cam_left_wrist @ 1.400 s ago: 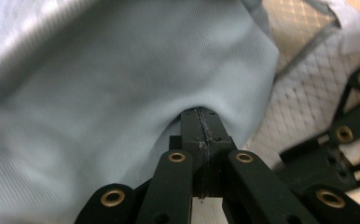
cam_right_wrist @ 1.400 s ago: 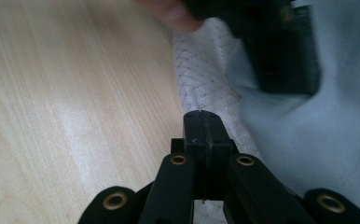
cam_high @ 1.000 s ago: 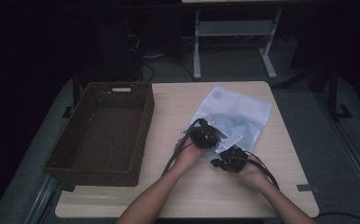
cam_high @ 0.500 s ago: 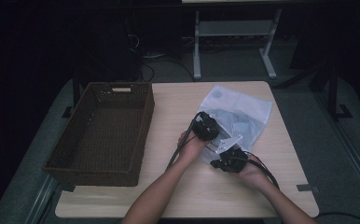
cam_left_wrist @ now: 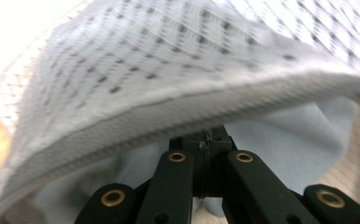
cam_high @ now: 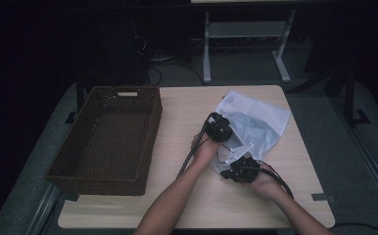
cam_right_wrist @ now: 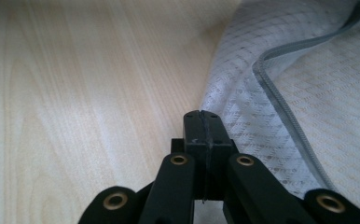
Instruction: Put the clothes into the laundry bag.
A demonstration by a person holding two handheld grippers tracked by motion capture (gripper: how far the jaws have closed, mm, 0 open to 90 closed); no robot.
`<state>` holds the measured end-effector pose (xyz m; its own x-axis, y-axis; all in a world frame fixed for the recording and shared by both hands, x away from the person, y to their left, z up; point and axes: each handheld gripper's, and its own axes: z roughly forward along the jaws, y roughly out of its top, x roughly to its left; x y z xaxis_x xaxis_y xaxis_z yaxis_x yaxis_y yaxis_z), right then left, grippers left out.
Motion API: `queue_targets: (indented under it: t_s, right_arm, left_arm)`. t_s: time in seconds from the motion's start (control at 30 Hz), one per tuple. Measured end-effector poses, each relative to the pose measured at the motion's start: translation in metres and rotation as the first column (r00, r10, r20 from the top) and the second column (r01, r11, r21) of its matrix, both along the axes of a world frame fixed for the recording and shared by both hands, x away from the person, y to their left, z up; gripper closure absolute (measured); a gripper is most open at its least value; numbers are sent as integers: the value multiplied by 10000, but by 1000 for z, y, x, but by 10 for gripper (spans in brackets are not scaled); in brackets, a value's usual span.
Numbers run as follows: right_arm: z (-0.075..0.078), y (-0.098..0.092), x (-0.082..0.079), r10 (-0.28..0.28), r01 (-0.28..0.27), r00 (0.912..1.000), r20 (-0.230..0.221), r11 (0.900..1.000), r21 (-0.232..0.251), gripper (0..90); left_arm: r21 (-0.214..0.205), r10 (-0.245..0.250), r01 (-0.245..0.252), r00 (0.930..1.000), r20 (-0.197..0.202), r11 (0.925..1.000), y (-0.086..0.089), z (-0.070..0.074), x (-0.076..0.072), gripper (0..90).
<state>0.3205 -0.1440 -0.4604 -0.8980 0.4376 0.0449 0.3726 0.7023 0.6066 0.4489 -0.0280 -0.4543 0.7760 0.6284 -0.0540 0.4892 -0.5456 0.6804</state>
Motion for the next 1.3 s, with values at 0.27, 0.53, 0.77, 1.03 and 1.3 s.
queue_targets:
  t_s: [0.27,0.53,0.77,1.03,1.3]
  right_arm:
    - [0,0,-2,65,-64,9999,121,9999,-82,900]
    - [0,0,-4,210,-207,9997,153,9997,-139,900]
    - [1,-3,-7,354,-354,9994,34,9993,-148,900]
    - [1,-4,-8,367,-365,9993,113,9991,-197,900]
    - [1,-6,-7,253,-250,9996,132,9995,-177,900]
  left_arm:
    - [-620,-219,207,9996,-176,9979,5,10,-9,898]
    - [-858,-1641,1591,9849,-551,9835,-7,11,-37,898]
    - [-736,-1397,1355,9886,-559,9880,-22,-2,-22,899]
    - [-433,-1136,1124,9932,-256,9927,-36,2,-11,899]
    - [-1043,-1209,1139,9906,-637,9880,0,20,-25,898]
